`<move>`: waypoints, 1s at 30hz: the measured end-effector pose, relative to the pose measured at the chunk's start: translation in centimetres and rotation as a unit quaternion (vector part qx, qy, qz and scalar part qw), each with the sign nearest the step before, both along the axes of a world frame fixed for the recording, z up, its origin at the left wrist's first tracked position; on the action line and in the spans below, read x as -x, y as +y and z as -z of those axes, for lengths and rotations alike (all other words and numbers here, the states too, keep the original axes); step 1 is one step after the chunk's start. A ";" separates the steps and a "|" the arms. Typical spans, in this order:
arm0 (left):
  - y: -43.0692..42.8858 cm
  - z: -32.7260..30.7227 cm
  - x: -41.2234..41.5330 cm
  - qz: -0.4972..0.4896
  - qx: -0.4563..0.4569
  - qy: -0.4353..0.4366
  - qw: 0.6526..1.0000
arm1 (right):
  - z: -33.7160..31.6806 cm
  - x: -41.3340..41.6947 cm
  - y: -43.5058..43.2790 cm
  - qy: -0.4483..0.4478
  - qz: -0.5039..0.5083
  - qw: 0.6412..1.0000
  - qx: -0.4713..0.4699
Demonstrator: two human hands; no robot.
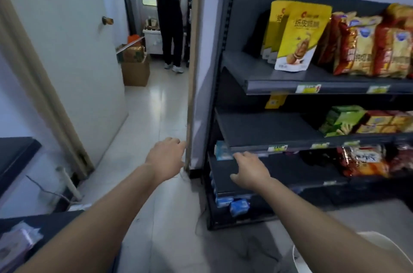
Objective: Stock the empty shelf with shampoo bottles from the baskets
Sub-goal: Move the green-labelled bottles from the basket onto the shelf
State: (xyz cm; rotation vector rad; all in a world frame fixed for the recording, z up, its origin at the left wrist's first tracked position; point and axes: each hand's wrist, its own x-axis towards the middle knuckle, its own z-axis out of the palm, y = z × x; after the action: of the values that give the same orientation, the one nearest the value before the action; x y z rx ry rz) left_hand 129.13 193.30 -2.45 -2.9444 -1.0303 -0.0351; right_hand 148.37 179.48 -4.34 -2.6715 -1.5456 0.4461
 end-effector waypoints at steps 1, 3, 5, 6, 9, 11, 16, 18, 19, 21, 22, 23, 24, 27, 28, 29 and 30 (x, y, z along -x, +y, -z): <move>-1.0 0.2 -1.0 0.013 0.000 0.004 1.000 | 0.3 -0.6 -1.5 0.003 0.016 1.000 0.003; -2.6 0.5 -2.9 0.042 0.002 0.009 0.999 | 0.7 -1.8 -4.4 0.007 0.048 0.999 0.007; -4.1 0.8 -4.8 0.077 0.005 0.014 0.997 | 1.0 -2.9 -7.0 0.009 0.080 0.997 0.010; -4.9 1.0 -5.7 0.094 0.005 0.018 0.995 | 1.1 -3.3 -8.3 0.012 0.097 0.995 0.011; -7.1 1.7 -8.2 0.150 0.008 0.026 0.988 | 1.5 -4.0 -12.1 0.022 0.153 0.988 0.013; -8.5 2.4 -9.7 0.188 0.017 0.030 0.982 | 1.9 -4.1 -14.6 0.028 0.192 0.981 0.012; -12.6 4.0 -13.0 0.274 0.040 0.046 0.960 | 3.4 -3.2 -20.7 0.033 0.284 0.958 0.023; -14.3 4.7 -14.2 0.306 0.051 0.048 0.949 | 4.1 -2.7 -23.0 0.031 0.315 0.948 0.039; -15.2 5.0 -14.8 0.321 0.058 0.052 0.944 | 4.5 -2.5 -24.0 0.035 0.332 0.942 0.044; -17.0 5.6 -16.0 0.347 0.066 0.059 0.933 | 5.2 -2.5 -26.1 0.049 0.367 0.928 0.040; -18.0 5.9 -16.6 0.359 0.068 0.062 0.929 | 5.4 -2.6 -27.2 0.054 0.381 0.922 0.037; -19.0 6.1 -17.2 0.370 0.069 0.065 0.924 | 5.5 -2.7 -28.2 0.059 0.392 0.917 0.036; -20.0 6.4 -18.0 0.379 0.071 0.069 0.920 | 5.8 -2.9 -29.2 0.063 0.399 0.914 0.037; -23.0 7.1 -20.2 0.397 0.078 0.079 0.911 | 6.9 -3.7 -31.9 0.081 0.420 0.903 0.042; -24.0 7.5 -21.0 0.401 0.083 0.083 0.909 | 7.4 -4.1 -32.8 0.089 0.429 0.898 0.042; -25.0 8.0 -21.8 0.406 0.088 0.088 0.905 | 7.8 -4.5 -33.6 0.094 0.436 0.894 0.042; -26.1 8.5 -22.5 0.410 0.094 0.091 0.902 | 8.3 -4.9 -34.3 0.098 0.441 0.891 0.043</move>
State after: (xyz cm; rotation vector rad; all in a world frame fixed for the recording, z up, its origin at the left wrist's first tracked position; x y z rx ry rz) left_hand 151.64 167.24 -10.96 -3.2181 0.2902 0.3323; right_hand 153.28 145.13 -12.63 -2.8875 -0.1688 0.6789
